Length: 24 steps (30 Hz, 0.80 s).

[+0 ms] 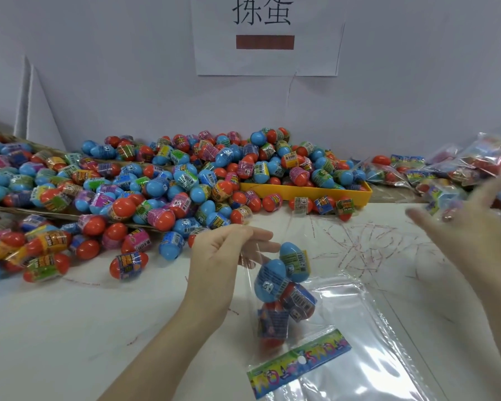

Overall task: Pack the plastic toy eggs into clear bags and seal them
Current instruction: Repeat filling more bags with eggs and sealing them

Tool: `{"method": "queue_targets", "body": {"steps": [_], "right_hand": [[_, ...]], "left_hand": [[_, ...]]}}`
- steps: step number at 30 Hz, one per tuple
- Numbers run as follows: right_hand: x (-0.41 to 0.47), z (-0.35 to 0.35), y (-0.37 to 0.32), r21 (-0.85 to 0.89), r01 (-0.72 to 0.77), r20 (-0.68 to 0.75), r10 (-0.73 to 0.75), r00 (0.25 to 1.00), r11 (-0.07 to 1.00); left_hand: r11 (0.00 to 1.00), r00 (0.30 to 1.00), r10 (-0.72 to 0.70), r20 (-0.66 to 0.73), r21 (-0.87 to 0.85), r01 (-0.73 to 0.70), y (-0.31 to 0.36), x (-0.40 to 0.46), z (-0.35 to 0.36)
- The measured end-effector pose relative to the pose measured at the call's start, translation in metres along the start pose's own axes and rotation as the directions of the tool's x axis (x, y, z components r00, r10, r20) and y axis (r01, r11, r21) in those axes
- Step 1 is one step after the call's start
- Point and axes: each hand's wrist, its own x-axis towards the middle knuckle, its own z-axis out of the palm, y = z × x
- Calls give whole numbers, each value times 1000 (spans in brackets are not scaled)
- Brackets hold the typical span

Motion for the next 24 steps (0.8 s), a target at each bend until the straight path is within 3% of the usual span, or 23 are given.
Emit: {"method": "queue_targets", "body": {"steps": [1,2,3,4,5,6,8,9,10,11,12,13,14,15,16,17,19,20,22,24], "right_hand": [[3,2,4,-118,85,-42,-90,995,989],[0,4,-3,9,105,-7,-105,994,994],[-10,3,-17,259,156,153,-200,968,953],[-5,7,-19,351,177,191,-255,948,919],[-3,7,-16,536,22,267,-195,944,844],[-4,7,-17,662,-71,261,-141,955,746],[-15,17,-20,439,56,32,-78,996,897],[-17,16,-30,516,64,-55,-42,998,854],[-11,15,-29,592,64,-24,-61,998,804],[-19,19,-40,816,-133,182,-32,983,562],[-22,20,-45,807,-224,341,-121,932,546],[-23,19,-38,815,-255,354,-97,930,521],[-23,21,-36,710,-189,331,-85,940,679],[-27,28,-32,554,-90,199,-27,980,827],[-25,29,-25,333,101,10,-110,994,938],[-22,30,-30,424,82,-36,-74,997,902],[-22,38,-27,515,74,87,-138,987,854],[-22,38,-26,413,78,131,-144,981,907],[-24,39,-25,73,249,41,-253,967,966],[-24,36,-22,-40,305,-71,-308,949,951]], "left_hand": [[1000,1000,-5,2,-1,5,0,0,0],[1000,1000,-7,3,-2,7,0,0,1],[1000,1000,-6,2,-2,6,0,0,0],[1000,1000,-7,1,-1,7,0,0,0],[1000,1000,-10,2,-1,10,0,0,0],[1000,1000,-12,4,-2,12,0,0,0],[1000,1000,-4,3,-5,4,1,0,0],[1000,1000,-5,0,-2,5,1,0,-1],[1000,1000,-12,1,0,12,1,0,-1],[1000,1000,-16,3,-1,16,2,0,0],[1000,1000,-18,1,-5,18,1,0,0],[1000,1000,-24,-4,-12,24,1,1,-1],[999,999,-36,-7,-20,36,1,1,-1],[998,999,-47,-10,-29,47,1,1,-1],[998,998,-53,-18,-40,52,1,2,-1],[997,998,-59,-23,-49,58,1,2,-1],[997,998,-62,-30,-52,61,2,2,-1],[997,997,-66,-31,-49,64,1,2,-1],[997,997,-69,-24,-41,68,1,2,-1],[997,998,-63,-22,-40,62,1,3,-1]]}}
